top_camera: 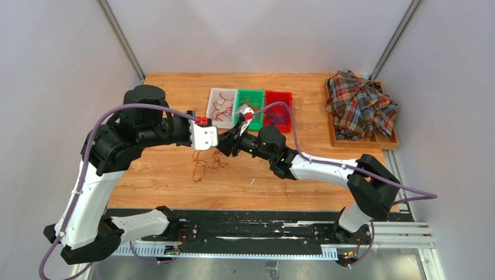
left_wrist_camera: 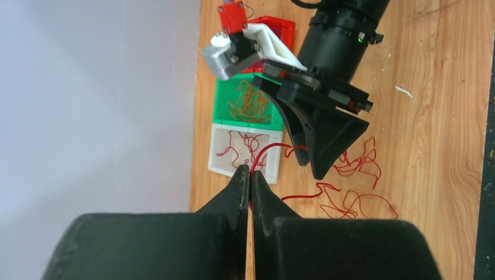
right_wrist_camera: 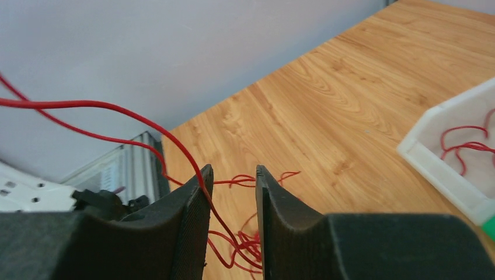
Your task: Untangle the cables
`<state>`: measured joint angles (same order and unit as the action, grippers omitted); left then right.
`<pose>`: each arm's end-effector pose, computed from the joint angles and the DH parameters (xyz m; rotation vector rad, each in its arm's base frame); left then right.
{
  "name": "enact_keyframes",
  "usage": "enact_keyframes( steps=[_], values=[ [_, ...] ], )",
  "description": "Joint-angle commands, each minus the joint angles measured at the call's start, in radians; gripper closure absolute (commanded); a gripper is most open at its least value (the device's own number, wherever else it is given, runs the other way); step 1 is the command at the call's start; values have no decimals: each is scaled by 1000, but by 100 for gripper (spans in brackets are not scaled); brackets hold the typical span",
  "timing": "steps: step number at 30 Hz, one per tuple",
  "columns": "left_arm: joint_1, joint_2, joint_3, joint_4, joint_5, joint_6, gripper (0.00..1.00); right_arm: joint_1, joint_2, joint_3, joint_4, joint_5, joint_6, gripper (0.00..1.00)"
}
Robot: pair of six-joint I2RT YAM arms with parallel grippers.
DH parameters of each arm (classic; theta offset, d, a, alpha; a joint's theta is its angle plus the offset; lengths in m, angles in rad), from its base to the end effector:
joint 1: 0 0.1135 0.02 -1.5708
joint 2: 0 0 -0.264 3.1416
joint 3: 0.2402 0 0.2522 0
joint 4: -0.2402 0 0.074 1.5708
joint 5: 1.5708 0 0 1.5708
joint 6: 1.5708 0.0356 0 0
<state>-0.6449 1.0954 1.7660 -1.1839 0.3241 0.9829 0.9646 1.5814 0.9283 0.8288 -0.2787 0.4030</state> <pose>0.1112 -0.0978 0.4946 1.6233 1.2642 -0.1288 0.1973 0.3017 0.2952 -0.6644 1.3875 1.3087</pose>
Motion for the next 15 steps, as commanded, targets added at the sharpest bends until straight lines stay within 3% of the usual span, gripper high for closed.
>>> enact_keyframes(
  steps=[1,6,9,15],
  values=[
    [-2,6,43,15,37,-31,100,57,-20,41,-148,244,-190,68],
    [-2,19,90,15,47,-41,99,95,-2,-15,-138,435,-290,68],
    [-2,32,135,15,58,-61,99,115,20,-81,-51,490,-345,64],
    [-3,48,214,14,63,-80,100,138,54,-193,126,595,-406,67]
  ],
)
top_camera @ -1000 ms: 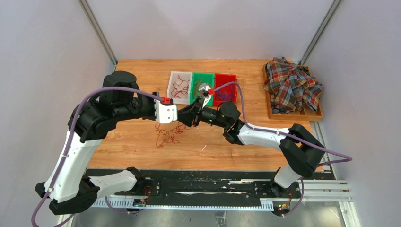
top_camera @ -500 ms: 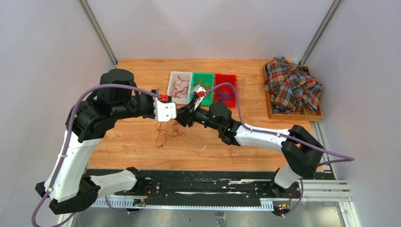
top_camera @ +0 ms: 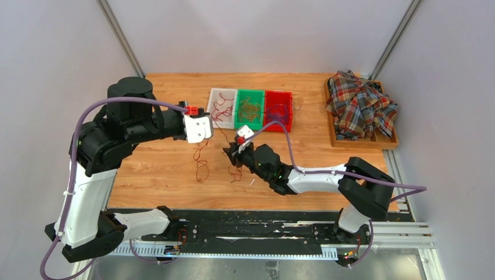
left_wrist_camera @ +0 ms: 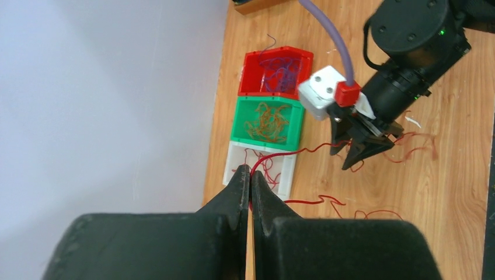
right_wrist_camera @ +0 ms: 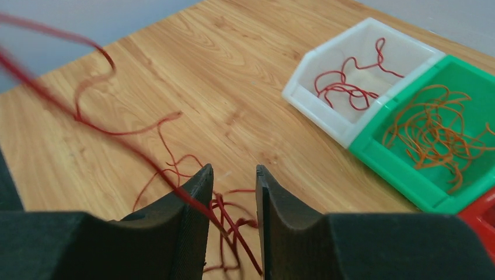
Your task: Untangle the cables
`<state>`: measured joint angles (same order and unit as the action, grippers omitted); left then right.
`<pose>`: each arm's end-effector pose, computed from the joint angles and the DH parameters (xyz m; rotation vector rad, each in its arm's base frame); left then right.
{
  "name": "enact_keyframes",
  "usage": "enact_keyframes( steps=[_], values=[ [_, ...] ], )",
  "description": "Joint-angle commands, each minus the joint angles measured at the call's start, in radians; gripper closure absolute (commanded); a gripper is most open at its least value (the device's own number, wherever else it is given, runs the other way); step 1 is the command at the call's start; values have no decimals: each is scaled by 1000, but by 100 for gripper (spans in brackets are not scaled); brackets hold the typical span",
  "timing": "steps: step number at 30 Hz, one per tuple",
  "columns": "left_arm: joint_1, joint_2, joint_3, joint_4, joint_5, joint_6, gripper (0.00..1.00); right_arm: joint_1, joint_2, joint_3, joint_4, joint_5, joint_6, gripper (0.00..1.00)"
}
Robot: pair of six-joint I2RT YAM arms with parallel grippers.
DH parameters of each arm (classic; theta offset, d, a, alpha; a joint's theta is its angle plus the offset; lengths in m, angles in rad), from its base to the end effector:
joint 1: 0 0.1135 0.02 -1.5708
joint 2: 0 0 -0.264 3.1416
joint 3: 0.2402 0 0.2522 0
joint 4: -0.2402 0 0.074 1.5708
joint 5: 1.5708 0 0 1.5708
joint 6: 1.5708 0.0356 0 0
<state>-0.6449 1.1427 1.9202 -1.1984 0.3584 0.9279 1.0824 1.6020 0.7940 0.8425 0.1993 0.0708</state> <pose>0.1051 -0.0947 0.5244 1.5451 1.2179 -0.1719 0.1703 0.3055 0.2455 -0.6219 1.4599 0.7584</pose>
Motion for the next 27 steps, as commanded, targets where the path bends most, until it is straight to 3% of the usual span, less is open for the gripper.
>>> enact_keyframes(
  steps=[1,11,17,27],
  values=[
    [-2,1,71,29,26,-25,100,21,38,-72,125,126,-77,67],
    [-3,65,275,40,-107,43,99,24,87,-164,176,203,-56,68],
    [-2,88,320,155,-244,136,100,24,112,-210,207,256,-9,67],
    [-3,93,257,701,-454,330,100,22,129,-223,187,333,29,61]
  ],
)
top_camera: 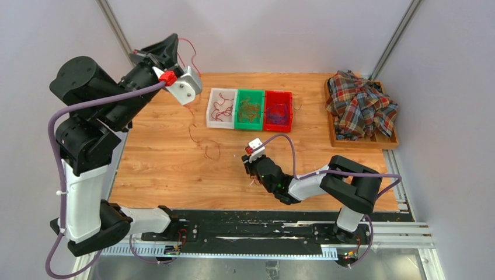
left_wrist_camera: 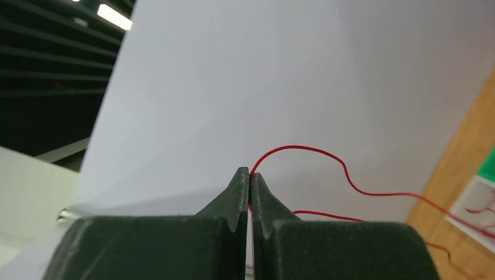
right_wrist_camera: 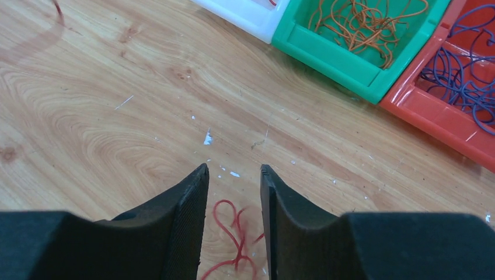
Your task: Untangle the cables
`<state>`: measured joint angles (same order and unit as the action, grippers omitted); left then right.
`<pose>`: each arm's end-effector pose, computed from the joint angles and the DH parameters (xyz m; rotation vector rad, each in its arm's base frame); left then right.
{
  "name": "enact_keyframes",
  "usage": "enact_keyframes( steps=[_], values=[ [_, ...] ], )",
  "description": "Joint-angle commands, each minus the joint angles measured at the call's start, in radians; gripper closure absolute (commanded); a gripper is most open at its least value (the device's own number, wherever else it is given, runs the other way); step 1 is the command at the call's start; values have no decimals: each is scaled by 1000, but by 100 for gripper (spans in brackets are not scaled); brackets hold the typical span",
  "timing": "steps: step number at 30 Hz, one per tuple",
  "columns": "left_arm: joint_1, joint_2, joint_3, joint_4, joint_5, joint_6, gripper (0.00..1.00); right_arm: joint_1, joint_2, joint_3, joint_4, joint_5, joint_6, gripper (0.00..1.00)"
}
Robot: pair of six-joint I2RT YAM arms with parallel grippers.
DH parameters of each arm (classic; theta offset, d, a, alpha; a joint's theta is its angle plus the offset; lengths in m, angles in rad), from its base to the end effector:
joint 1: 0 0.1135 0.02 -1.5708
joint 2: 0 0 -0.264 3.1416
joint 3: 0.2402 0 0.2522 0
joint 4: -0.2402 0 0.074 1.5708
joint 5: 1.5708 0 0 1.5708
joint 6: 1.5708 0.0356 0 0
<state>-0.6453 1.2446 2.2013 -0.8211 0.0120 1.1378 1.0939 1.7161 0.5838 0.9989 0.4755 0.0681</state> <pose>0.1085 -0.0822 0.6132 1.1321 0.9013 0.3957 0.1619 0.2779 0.1644 -0.5121 1.6325 0.4645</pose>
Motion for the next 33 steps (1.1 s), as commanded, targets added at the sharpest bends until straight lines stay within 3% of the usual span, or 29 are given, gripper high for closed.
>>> enact_keyframes(
  steps=[1,6,17,33],
  values=[
    [-3,6,-15,380,-120,138,99,11,16,-14,30,59,36,59],
    [-2,69,91,448,-98,51,99,11,18,-22,47,72,52,54],
    [-1,34,-180,546,-108,65,100,10,-51,-98,158,138,31,51],
    [12,179,-188,678,-79,93,99,6,-108,-174,251,260,-9,49]
  ],
)
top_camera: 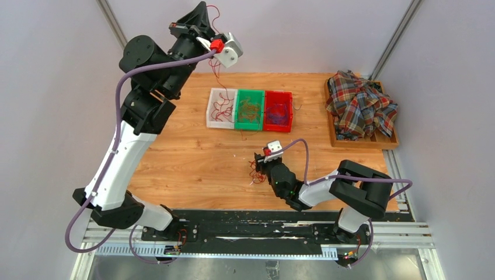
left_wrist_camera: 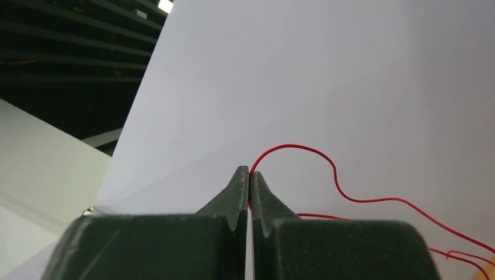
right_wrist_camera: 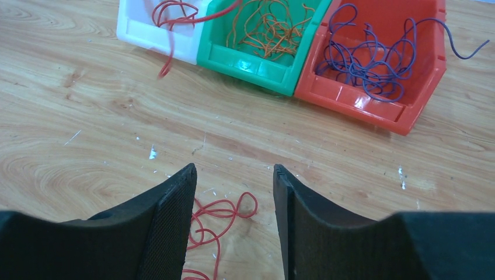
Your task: Untangle the cables
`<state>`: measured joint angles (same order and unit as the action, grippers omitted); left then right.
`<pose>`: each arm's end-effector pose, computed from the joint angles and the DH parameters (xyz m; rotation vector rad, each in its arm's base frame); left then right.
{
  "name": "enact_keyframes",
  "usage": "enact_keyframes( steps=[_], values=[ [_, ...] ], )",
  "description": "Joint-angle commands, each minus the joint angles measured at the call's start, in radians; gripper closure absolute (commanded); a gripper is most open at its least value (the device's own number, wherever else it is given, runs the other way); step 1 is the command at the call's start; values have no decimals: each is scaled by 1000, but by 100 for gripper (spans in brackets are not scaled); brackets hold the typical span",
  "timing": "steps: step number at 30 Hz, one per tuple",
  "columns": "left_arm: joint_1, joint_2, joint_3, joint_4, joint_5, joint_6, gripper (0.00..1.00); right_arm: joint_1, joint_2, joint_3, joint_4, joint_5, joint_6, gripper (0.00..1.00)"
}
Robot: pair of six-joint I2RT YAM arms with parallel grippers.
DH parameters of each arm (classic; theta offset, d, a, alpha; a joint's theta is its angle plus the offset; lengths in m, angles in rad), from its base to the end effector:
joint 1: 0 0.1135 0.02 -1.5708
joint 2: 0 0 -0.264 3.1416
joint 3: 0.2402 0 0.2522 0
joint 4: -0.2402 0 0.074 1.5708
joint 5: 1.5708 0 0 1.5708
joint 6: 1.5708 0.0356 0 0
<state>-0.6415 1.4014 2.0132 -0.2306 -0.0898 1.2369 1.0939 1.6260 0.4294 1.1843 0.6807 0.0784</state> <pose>0.1967 -0.1429 0.6042 0.9276 0.7780 0.5756 0.1492 0.2399 0.1698 -0.2715 1.5697 0.3780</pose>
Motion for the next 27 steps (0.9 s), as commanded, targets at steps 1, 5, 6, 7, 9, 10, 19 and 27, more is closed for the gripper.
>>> enact_keyframes(
  steps=[1,5,6,7,9,10,19,27],
  values=[
    [8,36,4,96,30,-12,99,6,-16,-21,69,56,-20,49],
    [8,100,27,148,40,-22,99,6,4,-32,102,70,-24,49],
    [9,117,28,173,32,-21,99,6,6,-34,108,72,-23,49],
    [11,134,32,193,26,-23,100,6,7,-36,111,72,-25,49],
    [19,173,60,210,24,-32,99,6,9,-38,114,73,-25,50],
    [25,189,72,215,23,-41,99,6,10,-38,118,74,-26,50],
    [138,277,102,277,32,-86,99,5,8,-58,156,68,-27,51],
    [206,288,22,332,32,-115,99,6,3,-70,176,76,-32,53]
  ],
)
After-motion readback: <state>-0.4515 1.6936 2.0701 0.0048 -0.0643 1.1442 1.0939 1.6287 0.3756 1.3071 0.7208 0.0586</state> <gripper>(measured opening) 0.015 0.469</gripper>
